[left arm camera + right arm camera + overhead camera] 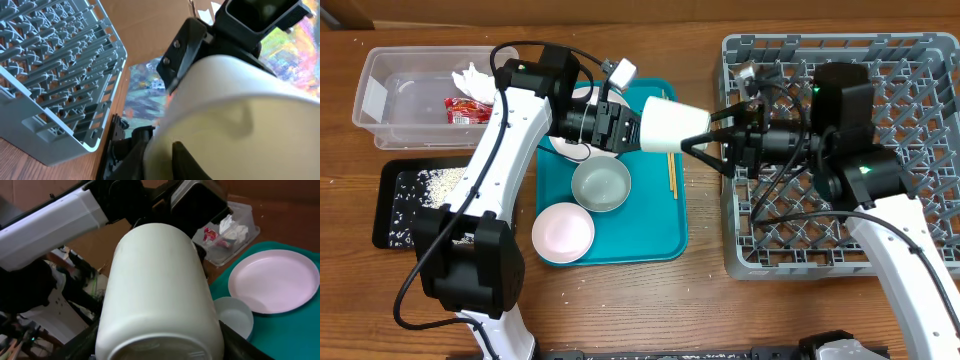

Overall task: Sort waste into correct bins and load items into the dishwasher
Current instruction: 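Hold the cup out and grasp it with the right gripper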

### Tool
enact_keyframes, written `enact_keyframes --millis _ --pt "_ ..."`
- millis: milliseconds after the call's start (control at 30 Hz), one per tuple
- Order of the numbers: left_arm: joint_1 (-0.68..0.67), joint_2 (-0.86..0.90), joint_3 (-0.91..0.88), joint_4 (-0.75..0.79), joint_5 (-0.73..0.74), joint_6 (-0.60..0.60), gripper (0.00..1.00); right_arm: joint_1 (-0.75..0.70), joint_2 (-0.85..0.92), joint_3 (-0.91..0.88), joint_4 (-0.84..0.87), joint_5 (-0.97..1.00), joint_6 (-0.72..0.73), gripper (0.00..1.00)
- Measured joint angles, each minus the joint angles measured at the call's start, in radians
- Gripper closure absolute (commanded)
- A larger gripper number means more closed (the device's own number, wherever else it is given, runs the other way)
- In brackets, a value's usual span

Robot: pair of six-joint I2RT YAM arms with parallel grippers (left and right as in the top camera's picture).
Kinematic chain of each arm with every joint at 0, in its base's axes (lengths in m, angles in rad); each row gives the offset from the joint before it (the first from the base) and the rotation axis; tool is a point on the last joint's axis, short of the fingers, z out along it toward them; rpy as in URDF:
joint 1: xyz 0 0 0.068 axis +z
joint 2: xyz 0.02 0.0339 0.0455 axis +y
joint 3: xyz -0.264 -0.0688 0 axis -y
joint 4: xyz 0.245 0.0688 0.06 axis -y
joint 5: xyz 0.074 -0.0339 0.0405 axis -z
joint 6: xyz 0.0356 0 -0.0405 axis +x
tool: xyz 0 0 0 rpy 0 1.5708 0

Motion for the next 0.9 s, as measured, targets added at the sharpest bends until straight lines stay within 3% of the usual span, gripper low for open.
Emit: enact_keyframes --millis 167,267,333,667,900 --pt "0.008 0.000 0.002 -0.007 0.022 -0.009 0.96 -0.007 0.000 -0.002 -0.009 -0.030 -0.023 0.36" --pt "0.009 0.000 0.002 -0.007 0.023 -0.008 0.96 -0.008 0.000 -0.002 -0.010 -0.036 -0.023 0.15" --pt "0.005 0.000 0.002 -0.002 -0.002 -0.003 0.96 -0.010 0.000 -0.002 0.000 -0.024 -0.013 0.13" --pt "-0.003 0.000 0.002 -0.003 -0.031 -0.003 0.96 -0.010 0.001 -0.002 -0.030 -0.017 -0.013 0.17" --pt "-0.002 0.000 0.002 -0.003 -0.019 0.000 0.96 -0.010 0.003 -0.002 -0.068 -0.036 -0.030 0.36"
